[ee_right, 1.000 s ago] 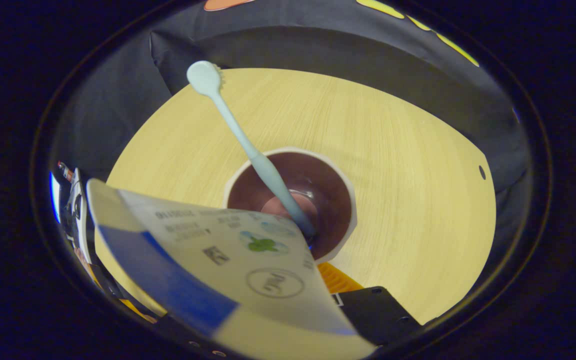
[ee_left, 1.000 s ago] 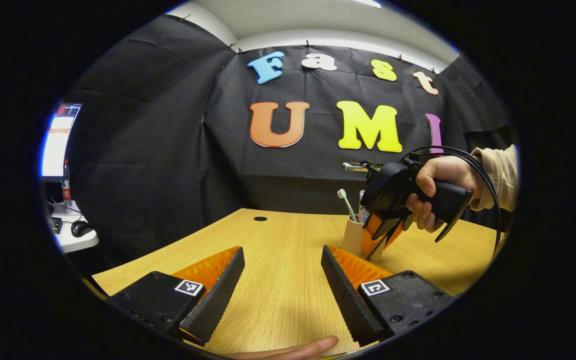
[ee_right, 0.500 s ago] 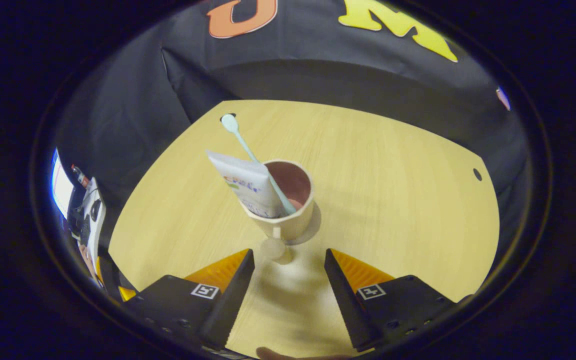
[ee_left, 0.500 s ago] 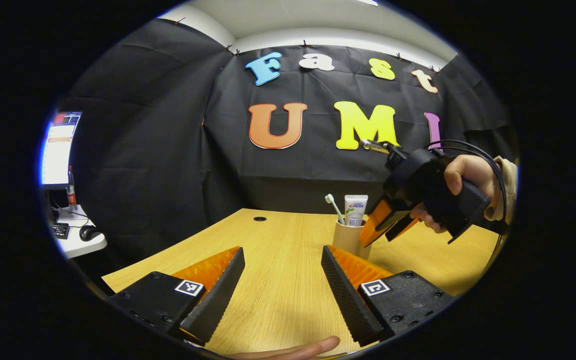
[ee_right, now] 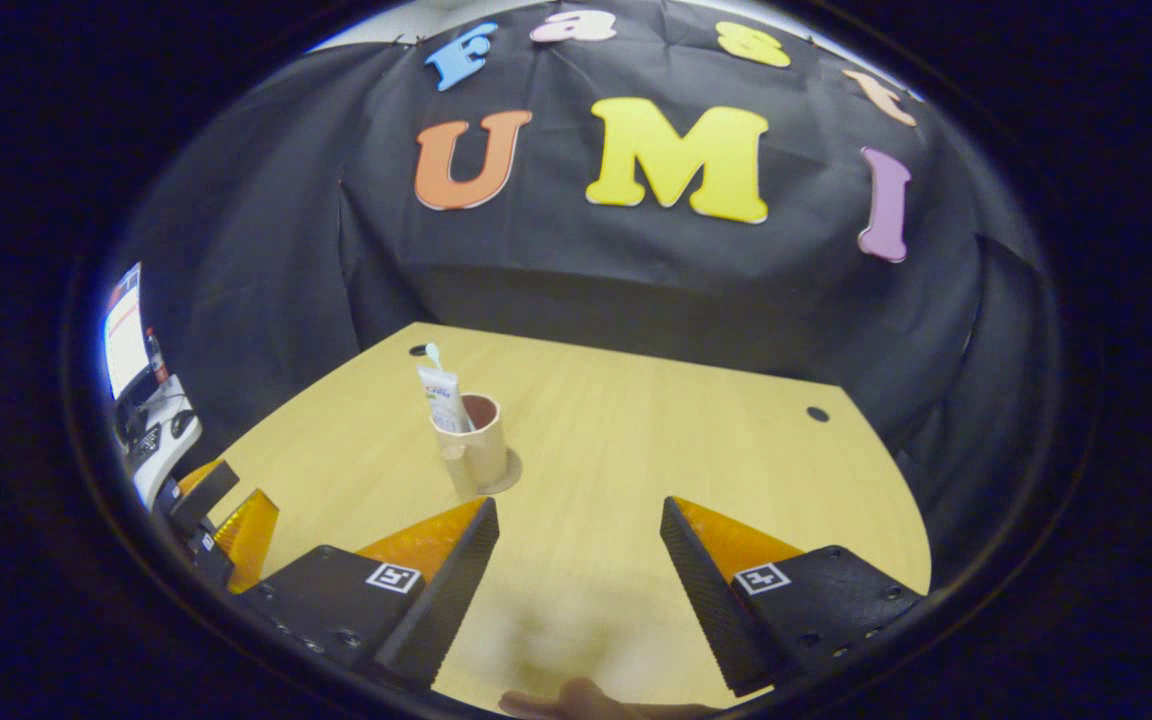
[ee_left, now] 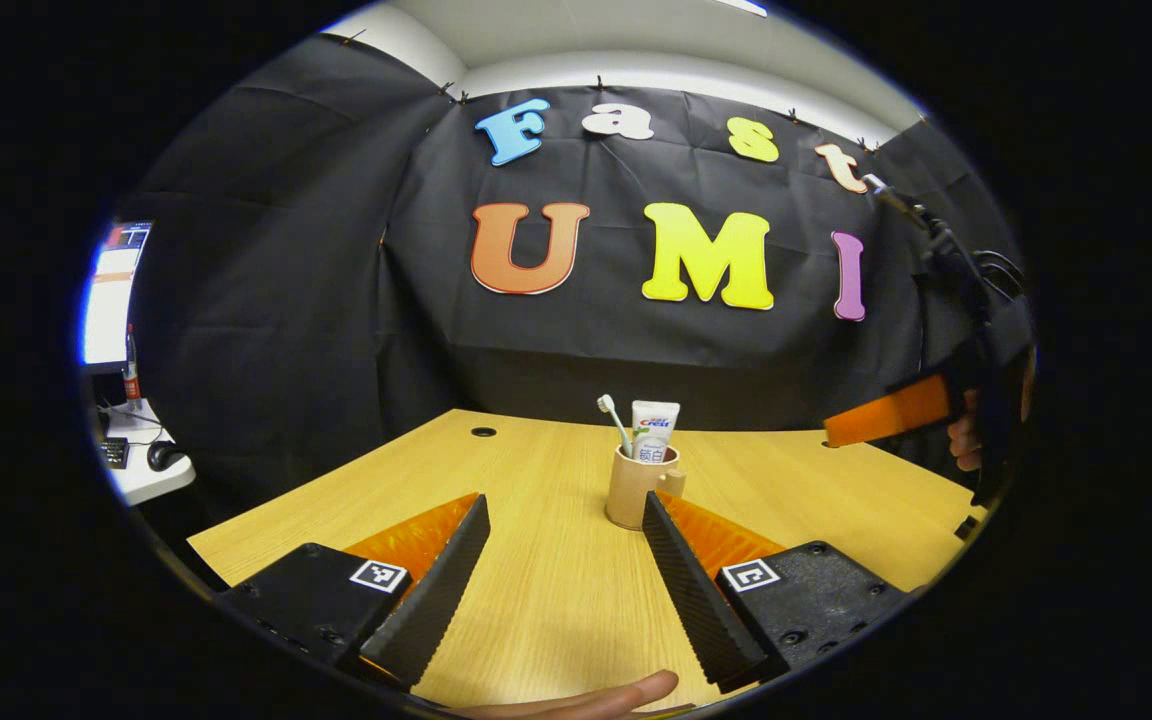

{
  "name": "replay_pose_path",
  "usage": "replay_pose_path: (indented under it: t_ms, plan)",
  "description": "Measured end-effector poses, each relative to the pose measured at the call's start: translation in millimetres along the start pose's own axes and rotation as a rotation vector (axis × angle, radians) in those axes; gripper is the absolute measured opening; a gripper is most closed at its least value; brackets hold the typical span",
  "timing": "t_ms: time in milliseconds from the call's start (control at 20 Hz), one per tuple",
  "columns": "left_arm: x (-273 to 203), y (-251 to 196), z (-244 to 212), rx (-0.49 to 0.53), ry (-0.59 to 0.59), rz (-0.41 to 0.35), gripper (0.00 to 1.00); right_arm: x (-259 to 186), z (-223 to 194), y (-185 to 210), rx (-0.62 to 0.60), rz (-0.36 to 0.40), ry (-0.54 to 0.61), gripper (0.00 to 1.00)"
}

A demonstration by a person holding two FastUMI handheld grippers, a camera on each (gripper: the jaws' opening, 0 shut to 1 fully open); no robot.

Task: Put the toothbrush and toothpaste on the desktop into the cup, then pick up the cup and place it on the coaster on the desktop.

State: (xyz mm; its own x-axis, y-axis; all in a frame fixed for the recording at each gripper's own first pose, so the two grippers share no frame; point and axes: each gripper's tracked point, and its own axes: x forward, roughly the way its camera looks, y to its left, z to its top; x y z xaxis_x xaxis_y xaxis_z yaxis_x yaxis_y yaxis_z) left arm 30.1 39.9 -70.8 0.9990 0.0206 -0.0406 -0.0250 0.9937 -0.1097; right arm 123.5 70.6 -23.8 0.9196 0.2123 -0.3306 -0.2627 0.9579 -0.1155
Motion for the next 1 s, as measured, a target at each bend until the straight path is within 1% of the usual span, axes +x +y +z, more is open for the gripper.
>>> replay_pose_path:
  t_ms: [100, 200, 300, 500, 600, 750, 850, 1000]
  plan:
    - [-7.1, -5.5, 8.0, -0.008, -0.012, 0.0, 0.98, -29.7, -1.7, -17.0, 0.007, -0.04, -0.083, 0.96]
    - [-20.9, -13.0, 14.0, -0.015, -0.031, -0.006, 0.98, -58.2, -12.6, -26.3, 0.014, -0.057, -0.139, 0.97]
    - [-36.4, -22.9, 17.8, -0.018, -0.044, -0.017, 0.98, -85.8, -19.6, -36.9, 0.02, -0.093, -0.204, 0.97]
    - [-71.1, -43.9, 29.4, 0.025, -0.091, -0.045, 0.98, -136.1, -36.7, -50.0, 0.016, -0.164, -0.304, 0.96]
    - [-85.9, -59.9, 36.5, 0.059, -0.114, -0.072, 0.97, -155.7, -45.1, -49.6, 0.044, -0.167, -0.322, 0.96]
    - [-101.7, -77.2, 47.6, 0.11, -0.17, -0.09, 0.97, -160.9, -54.7, -52.6, 0.041, -0.173, -0.323, 0.96]
    - [-105.6, -85.5, 48.5, 0.139, -0.176, -0.083, 0.97, -156.4, -58.0, -49.2, 0.054, -0.154, -0.317, 0.96]
    - [-108.4, -94.3, 42.7, 0.149, -0.159, -0.09, 0.97, -151.8, -64.3, -52.6, 0.082, -0.148, -0.3, 0.96]
